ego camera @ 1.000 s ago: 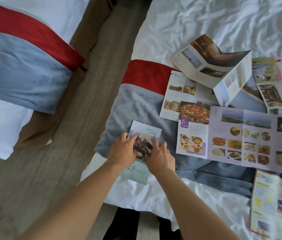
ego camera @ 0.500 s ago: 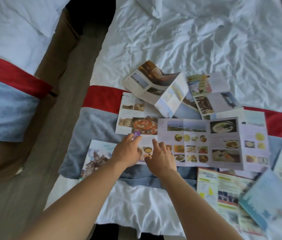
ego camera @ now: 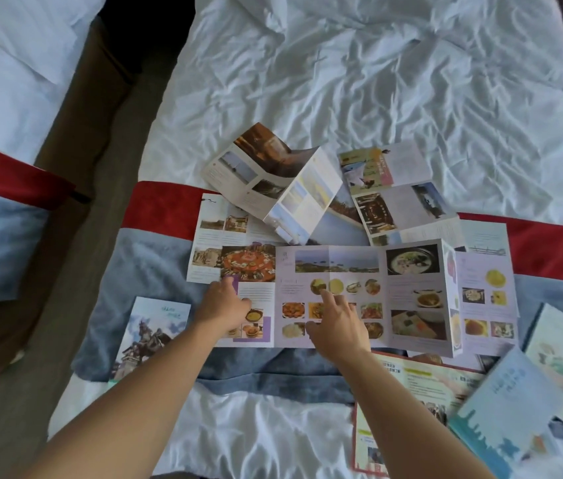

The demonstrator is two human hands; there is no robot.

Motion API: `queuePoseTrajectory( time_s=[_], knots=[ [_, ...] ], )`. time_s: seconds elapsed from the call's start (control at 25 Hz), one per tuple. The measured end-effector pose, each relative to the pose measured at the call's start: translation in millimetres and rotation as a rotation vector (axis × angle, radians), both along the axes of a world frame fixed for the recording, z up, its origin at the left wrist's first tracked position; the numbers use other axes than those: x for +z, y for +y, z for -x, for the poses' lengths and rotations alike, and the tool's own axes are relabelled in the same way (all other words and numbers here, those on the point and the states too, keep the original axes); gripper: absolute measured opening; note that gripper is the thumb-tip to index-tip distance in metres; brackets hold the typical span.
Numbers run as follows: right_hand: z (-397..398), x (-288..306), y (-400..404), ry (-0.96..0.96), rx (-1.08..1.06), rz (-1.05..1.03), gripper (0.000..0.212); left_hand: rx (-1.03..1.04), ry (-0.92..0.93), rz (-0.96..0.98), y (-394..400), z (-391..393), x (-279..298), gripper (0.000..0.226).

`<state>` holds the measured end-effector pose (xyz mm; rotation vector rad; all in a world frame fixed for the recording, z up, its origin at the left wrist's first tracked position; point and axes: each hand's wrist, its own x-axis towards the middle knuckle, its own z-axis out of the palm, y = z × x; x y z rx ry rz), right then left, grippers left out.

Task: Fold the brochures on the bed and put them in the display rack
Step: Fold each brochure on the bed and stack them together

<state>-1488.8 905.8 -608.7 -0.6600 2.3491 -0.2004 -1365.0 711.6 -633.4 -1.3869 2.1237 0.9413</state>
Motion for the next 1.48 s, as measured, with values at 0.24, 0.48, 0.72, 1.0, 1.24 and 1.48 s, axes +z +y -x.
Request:
queuePoseTrajectory(
  time_s=[0.24, 0.48, 0.72, 1.0, 1.24, 1.48],
  knots=[
    [12, -19, -3, -0.041, -0.111, -0.036, 0.071, 0.138, 0.011, -0.106, -28, 2, -28, 0.041],
    [16, -2, -9, -0.039, -0.073, -0.039, 0.067, 0.199, 0.079, -0.075, -27, 14, -6, 0.032],
    [35, 0, 1, -0.101, -0.072, -0.020, 0.061, 0.217, 0.287, 0.106, -6, 34, 25, 0.018],
    [65, -1, 53, -0.124, -0.048, -0.014, 0.070, 0.214, 0.344, 0.003, 79, 77, 17, 0.013],
    [77, -21, 79, -0.181, -0.032, -0.001, 0.075, 0.218, 0.158, 0.021, 105, 83, -20, 0.039],
    [64, -31, 77, -0.178, -0.057, 0.015, 0.064, 0.473, 0.189, -0.047, 94, 78, -37, 0.028]
  ],
)
